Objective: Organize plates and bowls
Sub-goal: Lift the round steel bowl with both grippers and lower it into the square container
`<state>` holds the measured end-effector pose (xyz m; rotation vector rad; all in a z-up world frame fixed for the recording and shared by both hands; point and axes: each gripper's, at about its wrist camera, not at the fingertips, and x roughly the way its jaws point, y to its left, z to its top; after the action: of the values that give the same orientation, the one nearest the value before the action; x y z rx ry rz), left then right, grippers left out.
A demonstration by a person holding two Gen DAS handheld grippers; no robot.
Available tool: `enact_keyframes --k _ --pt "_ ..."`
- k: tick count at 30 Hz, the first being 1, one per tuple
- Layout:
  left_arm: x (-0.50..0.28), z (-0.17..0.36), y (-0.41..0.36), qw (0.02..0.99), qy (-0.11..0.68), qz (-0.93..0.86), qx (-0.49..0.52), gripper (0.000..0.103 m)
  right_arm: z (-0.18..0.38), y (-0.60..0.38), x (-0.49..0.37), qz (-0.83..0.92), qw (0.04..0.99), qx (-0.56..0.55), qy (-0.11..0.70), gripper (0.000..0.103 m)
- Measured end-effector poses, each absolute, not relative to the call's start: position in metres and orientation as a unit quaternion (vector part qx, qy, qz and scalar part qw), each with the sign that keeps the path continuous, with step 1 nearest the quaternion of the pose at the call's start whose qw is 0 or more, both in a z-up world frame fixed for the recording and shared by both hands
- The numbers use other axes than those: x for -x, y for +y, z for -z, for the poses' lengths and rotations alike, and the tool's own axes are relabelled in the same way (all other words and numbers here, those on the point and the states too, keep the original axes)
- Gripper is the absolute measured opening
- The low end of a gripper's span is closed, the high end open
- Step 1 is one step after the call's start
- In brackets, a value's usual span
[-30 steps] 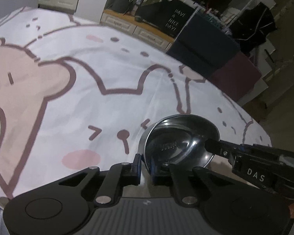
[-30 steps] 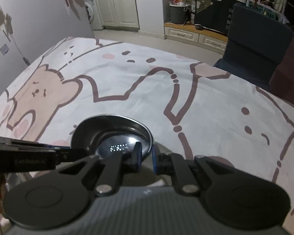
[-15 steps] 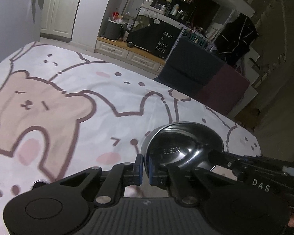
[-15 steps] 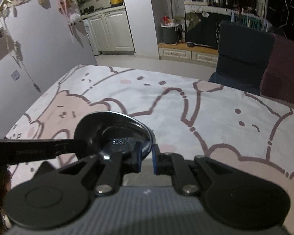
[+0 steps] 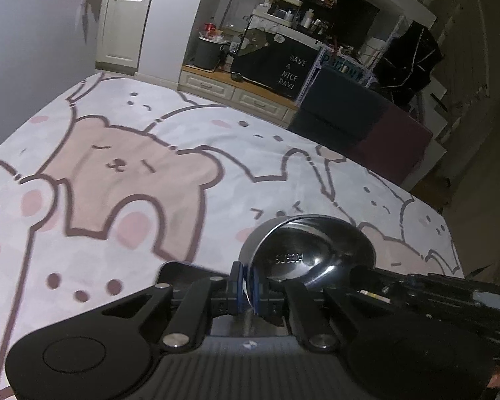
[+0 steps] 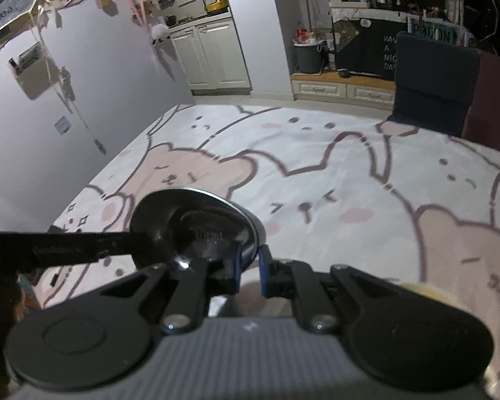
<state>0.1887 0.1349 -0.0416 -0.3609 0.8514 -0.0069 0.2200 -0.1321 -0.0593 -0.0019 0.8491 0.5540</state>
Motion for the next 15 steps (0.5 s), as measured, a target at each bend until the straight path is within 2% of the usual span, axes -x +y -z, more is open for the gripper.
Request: enact_keyframes --k 15 --pt "-0.177 0.081 0.173 0.861 0.482 -0.03 0.16 0.006 0.104 -0.071 -0.208 -0.286 0.833 0.006 0.474 0.013"
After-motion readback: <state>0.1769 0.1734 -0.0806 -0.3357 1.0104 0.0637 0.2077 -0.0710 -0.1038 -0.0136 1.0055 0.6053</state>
